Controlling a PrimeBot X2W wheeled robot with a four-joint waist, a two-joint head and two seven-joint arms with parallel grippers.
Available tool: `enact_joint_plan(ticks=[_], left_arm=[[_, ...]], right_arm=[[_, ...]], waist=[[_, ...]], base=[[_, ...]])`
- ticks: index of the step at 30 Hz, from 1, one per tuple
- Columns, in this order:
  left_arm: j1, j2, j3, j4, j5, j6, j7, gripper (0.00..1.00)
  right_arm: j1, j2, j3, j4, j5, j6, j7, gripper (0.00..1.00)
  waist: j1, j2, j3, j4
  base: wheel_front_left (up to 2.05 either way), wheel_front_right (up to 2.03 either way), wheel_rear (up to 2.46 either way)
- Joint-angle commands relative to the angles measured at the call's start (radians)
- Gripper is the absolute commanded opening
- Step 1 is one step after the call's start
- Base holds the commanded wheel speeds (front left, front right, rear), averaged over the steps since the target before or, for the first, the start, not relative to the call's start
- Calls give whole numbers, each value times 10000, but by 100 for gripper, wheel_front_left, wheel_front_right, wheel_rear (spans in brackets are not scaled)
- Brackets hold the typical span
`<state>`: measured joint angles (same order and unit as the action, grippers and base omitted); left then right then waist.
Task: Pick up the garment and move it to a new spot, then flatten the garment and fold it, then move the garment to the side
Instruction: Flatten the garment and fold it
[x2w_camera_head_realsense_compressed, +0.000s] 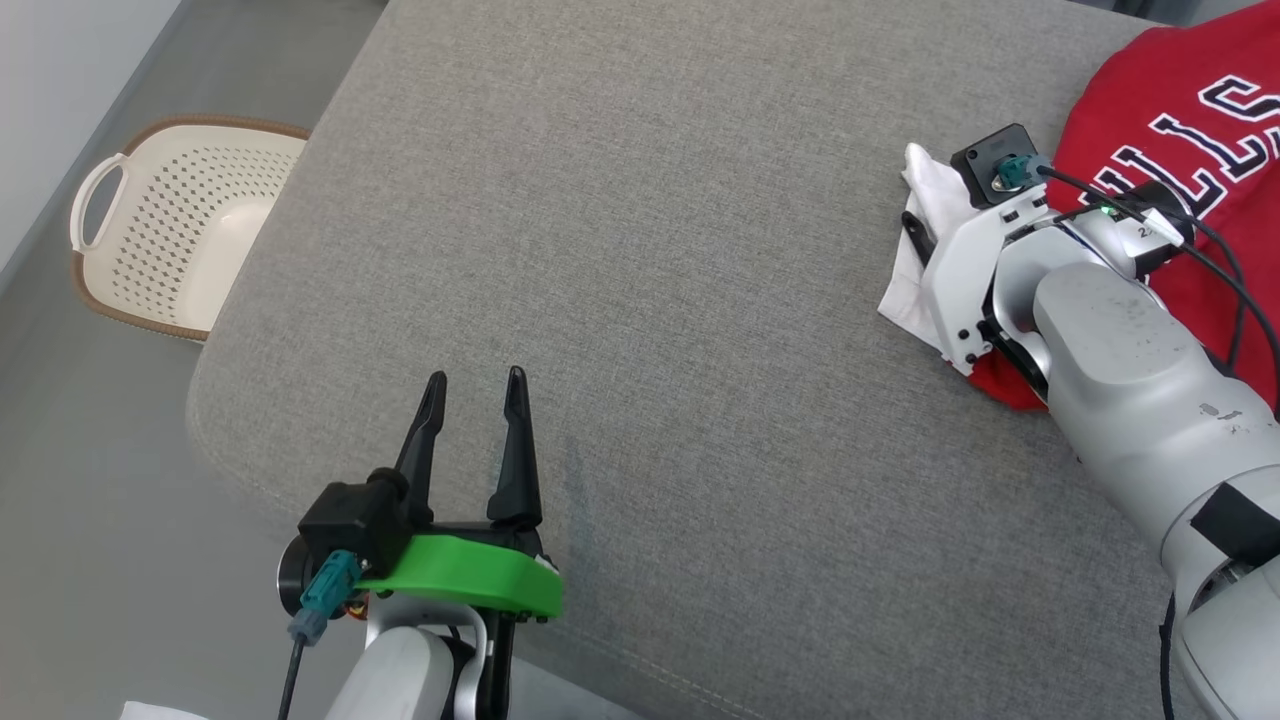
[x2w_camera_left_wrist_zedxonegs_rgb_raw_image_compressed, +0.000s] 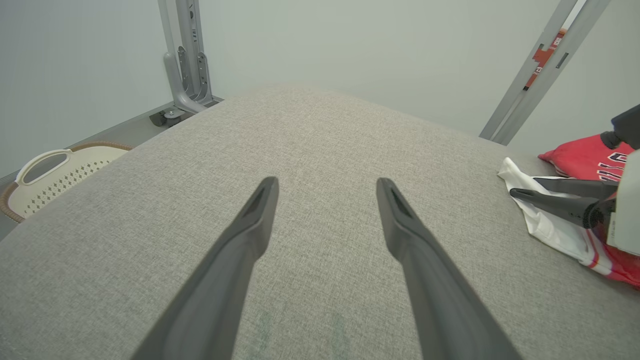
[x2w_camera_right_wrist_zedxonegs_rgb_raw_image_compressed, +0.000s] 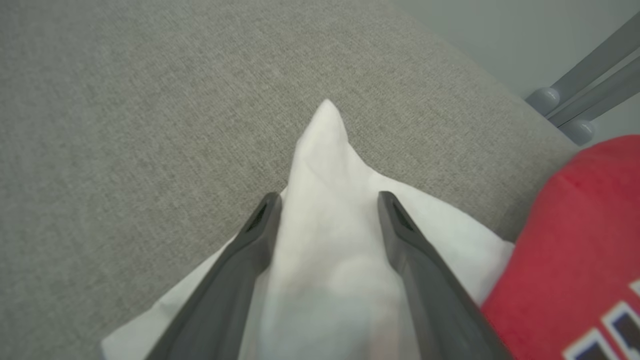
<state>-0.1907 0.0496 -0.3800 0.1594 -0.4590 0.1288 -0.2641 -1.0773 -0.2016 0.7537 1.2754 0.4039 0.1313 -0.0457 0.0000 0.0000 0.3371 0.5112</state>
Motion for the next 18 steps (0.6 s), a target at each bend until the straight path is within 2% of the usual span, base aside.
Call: enact_joint_plan(ticks=[1, 2, 4, 9, 13, 18], left_arm=[[-67, 19, 1, -18, -63, 48, -1, 100], [-40, 19, -5, -13, -65, 52, -1, 100], [12, 19, -1, -10, -48, 80, -1, 100], [77, 19, 60, 2, 39, 85, -3, 100], [127, 21, 98, 47, 145, 33, -1, 100], [176, 21, 130, 138, 229, -38, -3, 100]], right_arm=[[-88, -20, -58, 97, -142, -10, 226, 43], [-95, -20, -116, 120, -213, -10, 349, 20], [-161, -51, -212, 139, -368, -11, 446, 0], [-263, 147, -381, 131, -711, -10, 237, 0], [-240, 548, -357, -16, -782, -10, -143, 0], [247, 1072, 269, -927, -538, -10, -430, 0]], waist=[[0, 0, -40, 51], [0, 0, -68, 62], [0, 0, -111, 61], [0, 0, -217, -35], [0, 0, -321, -173], [0, 0, -500, -332]], base=[[0, 0, 0], [0, 0, 0], [0, 0, 0], [0, 0, 0], [0, 0, 0], [0, 0, 0]])
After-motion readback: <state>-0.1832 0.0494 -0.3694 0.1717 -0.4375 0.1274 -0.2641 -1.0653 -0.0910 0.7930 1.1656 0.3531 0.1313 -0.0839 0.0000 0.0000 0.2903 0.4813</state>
